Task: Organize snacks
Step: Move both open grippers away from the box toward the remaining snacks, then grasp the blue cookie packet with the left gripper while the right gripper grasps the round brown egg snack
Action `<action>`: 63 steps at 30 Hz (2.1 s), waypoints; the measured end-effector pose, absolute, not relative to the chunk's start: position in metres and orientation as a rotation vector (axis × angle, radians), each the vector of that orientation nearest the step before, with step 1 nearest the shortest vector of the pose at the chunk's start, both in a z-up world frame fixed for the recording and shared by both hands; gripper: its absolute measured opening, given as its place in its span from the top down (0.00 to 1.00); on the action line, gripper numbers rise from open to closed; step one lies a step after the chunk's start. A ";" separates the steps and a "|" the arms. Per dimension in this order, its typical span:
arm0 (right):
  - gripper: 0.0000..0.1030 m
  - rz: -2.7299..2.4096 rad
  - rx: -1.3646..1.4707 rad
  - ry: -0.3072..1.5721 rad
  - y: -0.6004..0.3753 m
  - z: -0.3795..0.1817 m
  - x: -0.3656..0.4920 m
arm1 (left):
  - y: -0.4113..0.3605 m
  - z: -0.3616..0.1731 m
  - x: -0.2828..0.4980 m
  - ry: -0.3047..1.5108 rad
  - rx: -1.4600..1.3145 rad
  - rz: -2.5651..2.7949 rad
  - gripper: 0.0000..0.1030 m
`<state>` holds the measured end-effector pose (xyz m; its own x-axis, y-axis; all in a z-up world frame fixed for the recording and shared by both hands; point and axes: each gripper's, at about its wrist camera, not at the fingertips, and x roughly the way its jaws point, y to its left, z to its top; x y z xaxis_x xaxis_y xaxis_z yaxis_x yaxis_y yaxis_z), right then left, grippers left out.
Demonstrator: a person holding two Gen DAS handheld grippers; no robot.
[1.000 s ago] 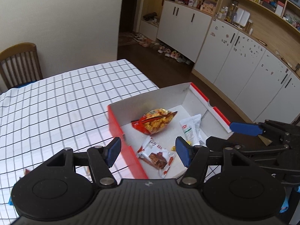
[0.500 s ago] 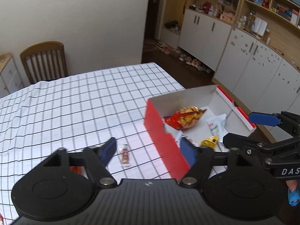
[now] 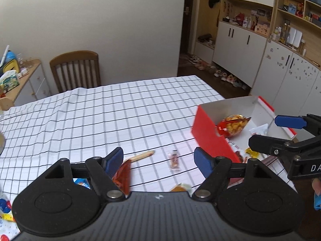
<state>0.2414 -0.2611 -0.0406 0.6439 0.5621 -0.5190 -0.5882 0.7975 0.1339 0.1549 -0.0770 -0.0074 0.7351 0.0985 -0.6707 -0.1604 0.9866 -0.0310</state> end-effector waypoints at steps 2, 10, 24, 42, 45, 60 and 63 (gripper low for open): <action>0.00 0.669 -0.058 0.584 -0.254 -0.045 0.239 | -0.068 -0.010 0.149 0.727 -0.100 0.163 0.16; 0.00 0.720 -0.096 0.635 -0.227 -0.060 0.225 | -0.021 -0.036 0.124 0.766 -0.175 0.252 0.16; 0.00 0.712 -0.142 0.746 -0.197 -0.094 0.220 | 0.040 -0.096 0.101 0.871 -0.216 0.334 0.16; 0.06 0.676 -0.193 0.855 -0.188 -0.131 0.222 | 0.103 -0.132 0.166 0.990 -0.656 0.662 0.16; 0.08 0.678 -0.206 0.863 -0.189 -0.134 0.220 | 0.105 -0.140 0.172 1.005 -0.705 0.692 0.16; 0.22 0.650 -0.145 0.995 -0.172 -0.158 0.242 | 0.107 -0.161 0.187 1.034 -0.762 0.742 0.16; 0.25 0.629 -0.135 1.026 -0.165 -0.165 0.250 | 0.109 -0.163 0.184 1.031 -0.792 0.750 0.16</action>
<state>0.2497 -0.1655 -0.1652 0.3606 0.4250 -0.8303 -0.5471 0.8173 0.1807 0.1839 0.1087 -0.1626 0.3289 0.1613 -0.9305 -0.8354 0.5092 -0.2070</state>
